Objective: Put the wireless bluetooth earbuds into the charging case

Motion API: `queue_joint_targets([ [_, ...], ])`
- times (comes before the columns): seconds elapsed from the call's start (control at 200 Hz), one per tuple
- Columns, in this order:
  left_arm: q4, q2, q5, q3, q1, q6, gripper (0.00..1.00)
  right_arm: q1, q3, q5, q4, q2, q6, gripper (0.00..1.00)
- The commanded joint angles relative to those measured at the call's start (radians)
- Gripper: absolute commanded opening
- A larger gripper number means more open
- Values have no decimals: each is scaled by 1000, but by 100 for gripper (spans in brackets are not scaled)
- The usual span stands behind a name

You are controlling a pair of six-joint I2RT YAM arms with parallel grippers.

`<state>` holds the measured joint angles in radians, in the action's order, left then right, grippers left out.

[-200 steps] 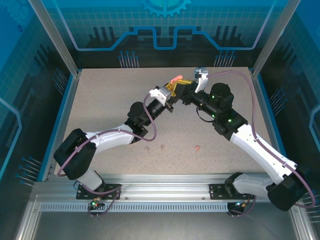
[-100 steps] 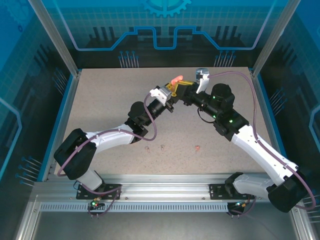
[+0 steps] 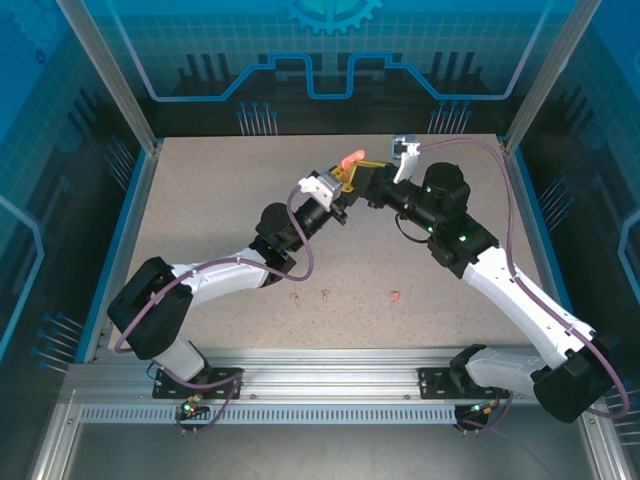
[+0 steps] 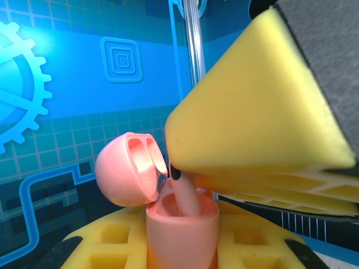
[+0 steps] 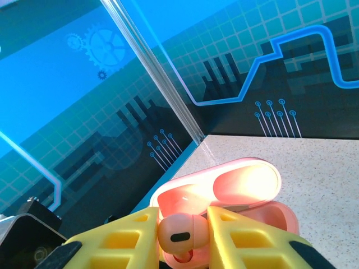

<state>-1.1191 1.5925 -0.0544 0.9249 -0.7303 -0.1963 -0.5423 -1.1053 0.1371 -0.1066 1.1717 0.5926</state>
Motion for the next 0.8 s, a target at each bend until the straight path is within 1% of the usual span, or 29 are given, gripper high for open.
queue_joint_targets([
  [0.0,-110,-41,53,19,-8,24,0,5,-22,60,2,2,50,26],
  [0.205,-115,-54,83,17,-9,24,0,5,-20,67,-18,-4,73,26],
  [0.415,-121,-64,136,17,-8,17,0,5,-8,115,-57,-6,95,26],
  [0.71,-90,-79,199,32,-13,2,0,6,31,164,-126,-14,52,26],
  [0.795,-71,-84,216,35,-19,-15,0,5,29,161,-124,-14,36,26],
])
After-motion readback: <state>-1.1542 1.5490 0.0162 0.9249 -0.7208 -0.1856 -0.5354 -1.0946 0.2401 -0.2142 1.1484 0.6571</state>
